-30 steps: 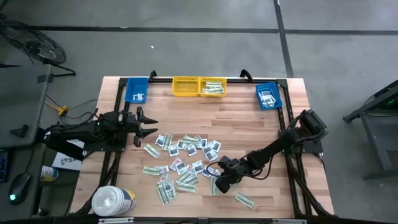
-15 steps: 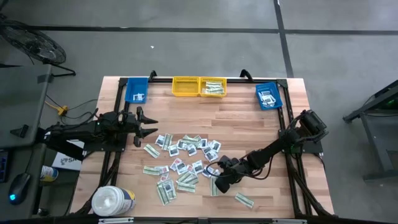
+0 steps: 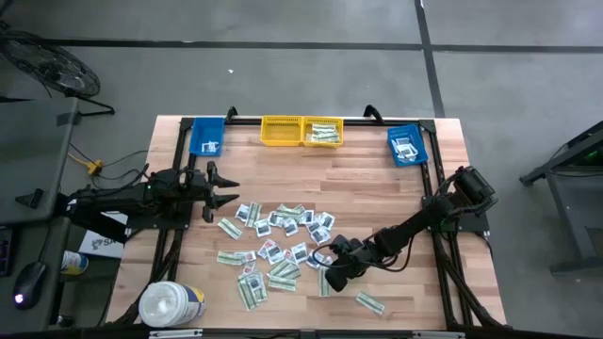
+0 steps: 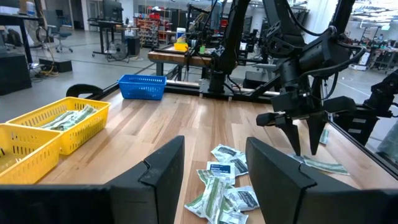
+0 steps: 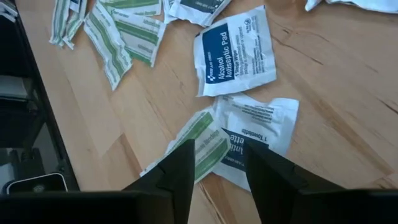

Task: Pick & Place First Aid Supplies
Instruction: Put the green bandage pack into the right yellow bin

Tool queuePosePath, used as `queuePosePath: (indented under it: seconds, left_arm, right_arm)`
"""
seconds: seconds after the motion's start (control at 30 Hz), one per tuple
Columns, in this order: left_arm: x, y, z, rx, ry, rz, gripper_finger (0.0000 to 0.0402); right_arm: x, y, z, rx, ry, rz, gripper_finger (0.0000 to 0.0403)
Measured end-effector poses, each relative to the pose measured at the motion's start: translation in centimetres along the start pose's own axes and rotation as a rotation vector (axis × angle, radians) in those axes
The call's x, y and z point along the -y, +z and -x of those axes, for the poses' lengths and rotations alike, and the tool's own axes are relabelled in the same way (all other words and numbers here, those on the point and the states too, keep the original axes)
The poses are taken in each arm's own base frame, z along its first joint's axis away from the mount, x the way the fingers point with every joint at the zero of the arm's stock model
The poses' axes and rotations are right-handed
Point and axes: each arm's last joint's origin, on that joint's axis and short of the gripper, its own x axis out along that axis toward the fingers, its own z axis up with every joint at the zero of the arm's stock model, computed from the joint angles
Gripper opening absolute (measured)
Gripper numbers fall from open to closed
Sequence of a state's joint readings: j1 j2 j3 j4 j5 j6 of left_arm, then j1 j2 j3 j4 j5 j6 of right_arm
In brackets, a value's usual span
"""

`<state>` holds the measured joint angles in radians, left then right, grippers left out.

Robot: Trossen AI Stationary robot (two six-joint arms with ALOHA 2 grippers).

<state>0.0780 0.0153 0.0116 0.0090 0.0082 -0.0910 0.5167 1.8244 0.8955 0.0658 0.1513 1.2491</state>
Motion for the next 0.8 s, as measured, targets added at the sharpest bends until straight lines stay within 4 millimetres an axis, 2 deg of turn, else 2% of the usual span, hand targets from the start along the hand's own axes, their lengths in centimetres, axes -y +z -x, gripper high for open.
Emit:
queuePosePath:
  seconds: [0.53, 0.8]
  left_arm:
    - [0.00, 0.00, 0.00, 0.000, 0.000, 0.000, 0.0172]
    - [0.00, 0.00, 0.00, -0.001, 0.000, 0.000, 0.0172]
  right_arm:
    - [-0.25, 0.41, -0.74, -0.003, -0.004, 0.010, 0.0119]
    - [-0.17, 0.41, -0.74, -0.005, -0.012, 0.015, 0.0074]
